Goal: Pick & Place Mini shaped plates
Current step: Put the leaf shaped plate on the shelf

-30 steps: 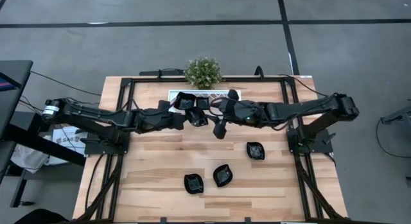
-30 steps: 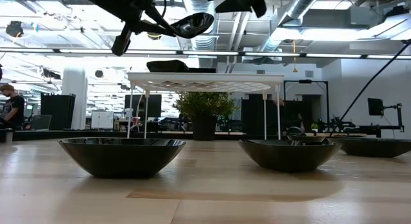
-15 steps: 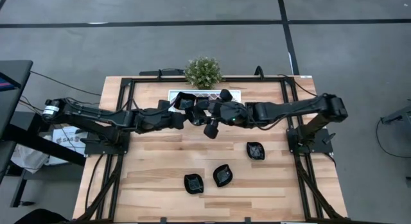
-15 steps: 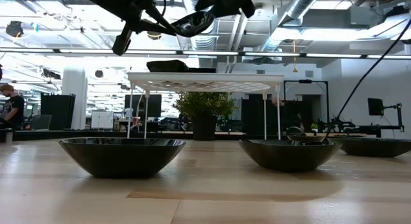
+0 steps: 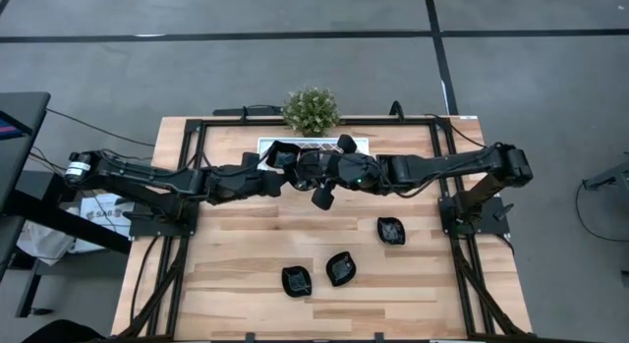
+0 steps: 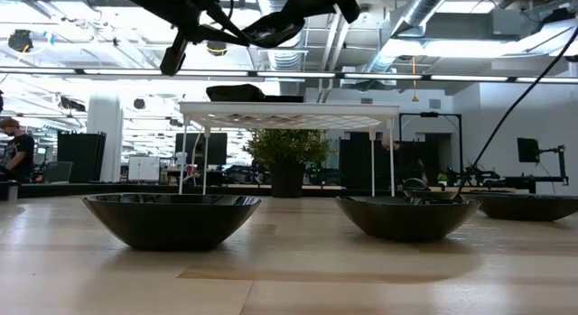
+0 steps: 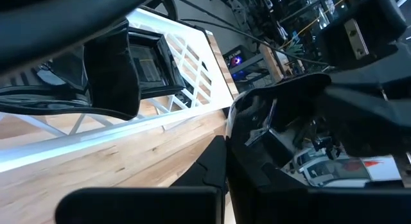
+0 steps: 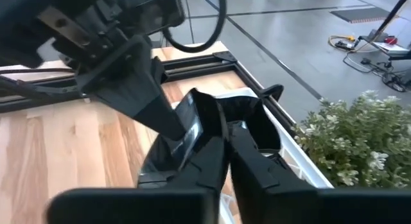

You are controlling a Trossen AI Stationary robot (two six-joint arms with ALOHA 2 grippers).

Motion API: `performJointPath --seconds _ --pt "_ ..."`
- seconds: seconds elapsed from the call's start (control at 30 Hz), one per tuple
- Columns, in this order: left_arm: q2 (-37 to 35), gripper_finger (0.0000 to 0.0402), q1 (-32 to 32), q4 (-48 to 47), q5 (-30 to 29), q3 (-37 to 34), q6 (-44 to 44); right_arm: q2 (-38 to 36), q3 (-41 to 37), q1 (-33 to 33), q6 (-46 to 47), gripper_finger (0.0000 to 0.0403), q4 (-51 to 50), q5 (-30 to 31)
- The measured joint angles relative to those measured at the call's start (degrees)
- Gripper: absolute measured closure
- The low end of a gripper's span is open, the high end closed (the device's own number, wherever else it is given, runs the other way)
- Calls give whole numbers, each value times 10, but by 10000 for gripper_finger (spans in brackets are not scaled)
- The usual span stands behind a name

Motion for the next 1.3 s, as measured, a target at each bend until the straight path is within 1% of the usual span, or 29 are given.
performJointPath --seconds 0.07,0.2,0.3,0.4,0.5,0.7,0.87,0.93,1.0,1.07,1.13,1.2,1.3 --pt "0 398 0 1 0 0 -1 0 0 -1 0 396 -2 3" --pt "0 398 0 5 0 0 -1 0 0 -1 1 389 -4 3" --pt "0 397 -3 6 0 0 -1 0 0 0 0 396 -6 4" --pt "0 384 -7 11 10 0 0 0 0 -1 1 399 -5 4" --pt "0 360 -9 17 22 0 10 0 0 0 1 400 -6 12" --pt "0 290 -8 16 27 0 16 0 0 0 1 401 -17 17" --pt "-8 235 -8 11 49 0 54 -5 -1 -2 2 402 -37 49" --pt "-20 221 -8 9 59 -2 64 -10 1 -6 3 402 -46 66" --pt "-37 212 -8 9 60 -9 73 -23 7 -13 15 402 -83 79" --pt "-60 209 -8 9 61 -21 84 -33 20 -25 40 402 -105 91" --pt "-83 209 -8 10 60 -32 93 -50 21 -42 88 402 -156 98" --pt "-112 212 -9 6 60 -49 102 -61 21 -64 157 402 -199 95" --pt "-148 218 -9 9 57 -72 106 -76 17 -100 278 402 -292 89"
